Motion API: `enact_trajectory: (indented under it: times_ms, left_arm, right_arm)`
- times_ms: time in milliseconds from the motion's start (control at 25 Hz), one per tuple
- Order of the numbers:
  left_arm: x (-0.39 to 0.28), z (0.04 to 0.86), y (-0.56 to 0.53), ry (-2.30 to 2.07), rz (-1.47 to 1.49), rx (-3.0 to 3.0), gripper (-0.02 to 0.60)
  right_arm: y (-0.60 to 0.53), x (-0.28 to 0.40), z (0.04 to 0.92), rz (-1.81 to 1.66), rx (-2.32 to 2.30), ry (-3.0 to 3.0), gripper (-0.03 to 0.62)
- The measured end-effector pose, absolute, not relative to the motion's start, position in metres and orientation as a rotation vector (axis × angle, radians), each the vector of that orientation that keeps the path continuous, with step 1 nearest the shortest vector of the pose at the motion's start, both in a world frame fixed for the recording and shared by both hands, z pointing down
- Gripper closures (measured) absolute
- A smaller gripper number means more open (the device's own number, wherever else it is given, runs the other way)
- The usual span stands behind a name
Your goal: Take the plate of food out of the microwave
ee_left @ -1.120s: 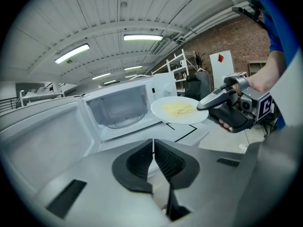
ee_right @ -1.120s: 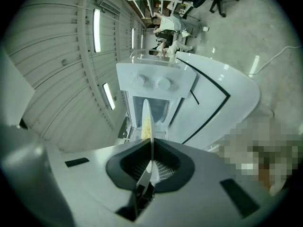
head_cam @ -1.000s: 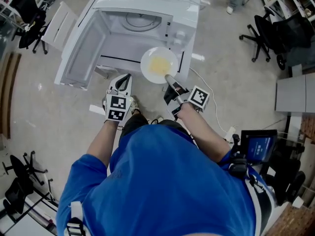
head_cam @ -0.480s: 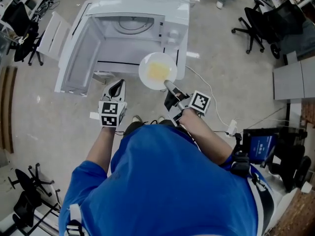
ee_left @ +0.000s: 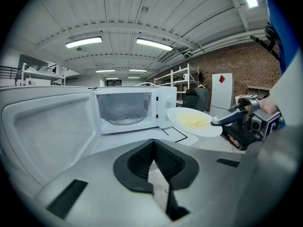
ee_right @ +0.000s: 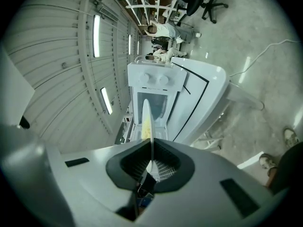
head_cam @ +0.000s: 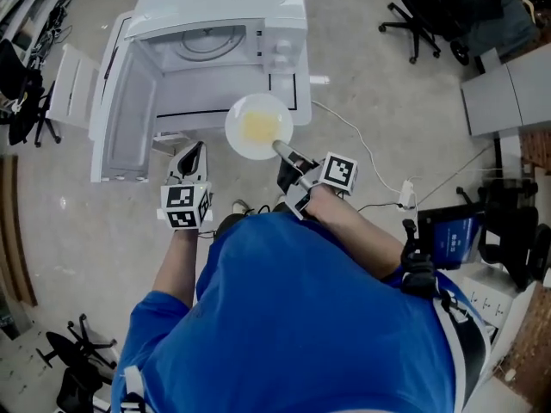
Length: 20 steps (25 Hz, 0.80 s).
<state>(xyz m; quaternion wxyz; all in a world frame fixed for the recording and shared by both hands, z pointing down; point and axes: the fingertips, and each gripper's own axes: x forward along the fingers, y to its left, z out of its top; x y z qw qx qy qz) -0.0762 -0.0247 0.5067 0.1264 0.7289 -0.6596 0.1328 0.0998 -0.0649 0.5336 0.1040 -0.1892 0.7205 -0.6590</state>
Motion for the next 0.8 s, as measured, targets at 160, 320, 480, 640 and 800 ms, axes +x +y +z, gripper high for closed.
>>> enact_trajectory:
  times_ms: [160,320,480,640,800]
  left_arm:
    - [-0.077,0.507,-0.023,-1.900,0.367,2.132,0.571]
    - [-0.079,0.512,-0.018,-1.882,0.360,2.125,0.571]
    - [-0.082,0.514,-0.017,-1.881,0.349,2.122,0.571]
    - [-0.084,0.517,-0.017,-1.871,0.340,2.117,0.571]
    - [-0.085,0.516,-0.016,-1.882,0.337,2.126,0.572]
  right_arm:
    - [-0.061,0.096,0.532,-1.933,-0.575,2.130,0.577]
    - [-0.056,0.090,0.531,-1.930,-0.568,2.124,0.577]
    - [-0.055,0.083,0.528,-1.924,-0.548,2.122,0.577]
    - [-0.053,0.080,0.528,-1.932,-0.550,2.104,0.577]
    - [-0.053,0.078,0.526,-1.923,-0.540,2.109,0.577]
